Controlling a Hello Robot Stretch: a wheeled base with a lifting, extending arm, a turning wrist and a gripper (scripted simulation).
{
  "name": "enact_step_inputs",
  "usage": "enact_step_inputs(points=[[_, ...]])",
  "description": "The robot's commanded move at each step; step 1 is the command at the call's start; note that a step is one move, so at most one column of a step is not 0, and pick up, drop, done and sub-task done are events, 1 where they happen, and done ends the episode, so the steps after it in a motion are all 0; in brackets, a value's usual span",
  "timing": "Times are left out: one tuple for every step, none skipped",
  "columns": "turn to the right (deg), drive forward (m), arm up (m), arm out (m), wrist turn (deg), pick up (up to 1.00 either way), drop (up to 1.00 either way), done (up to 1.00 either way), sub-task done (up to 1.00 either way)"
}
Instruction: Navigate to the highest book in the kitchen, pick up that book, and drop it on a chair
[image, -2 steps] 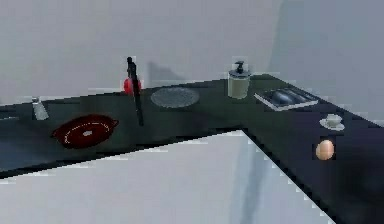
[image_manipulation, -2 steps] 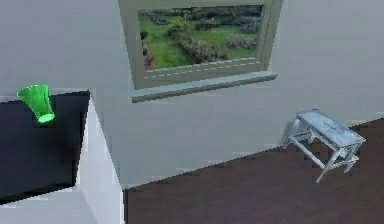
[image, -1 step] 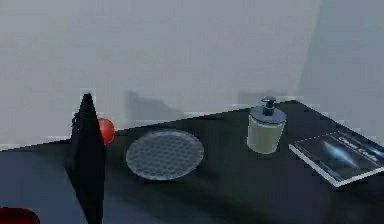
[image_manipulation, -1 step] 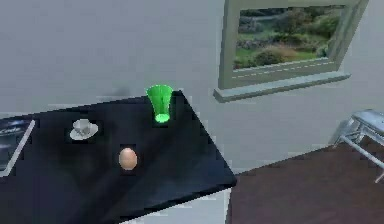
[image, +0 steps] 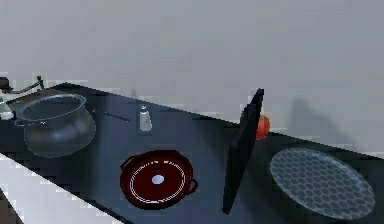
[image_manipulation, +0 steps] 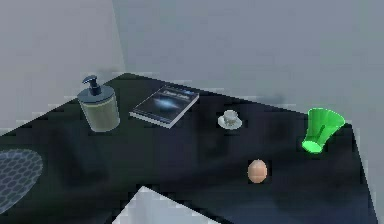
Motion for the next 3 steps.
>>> enact_step_inputs(points=[[0.0,0.00,0.50,0.00,0.0,0.00,0.00,0.00,0.00],[0.0,0.00,0.38,0.00,0.0,0.00,0.00,0.00,0.00],[0.0,0.00,0.00,0.34,0.0,0.00,0.00,0.00,0.00]])
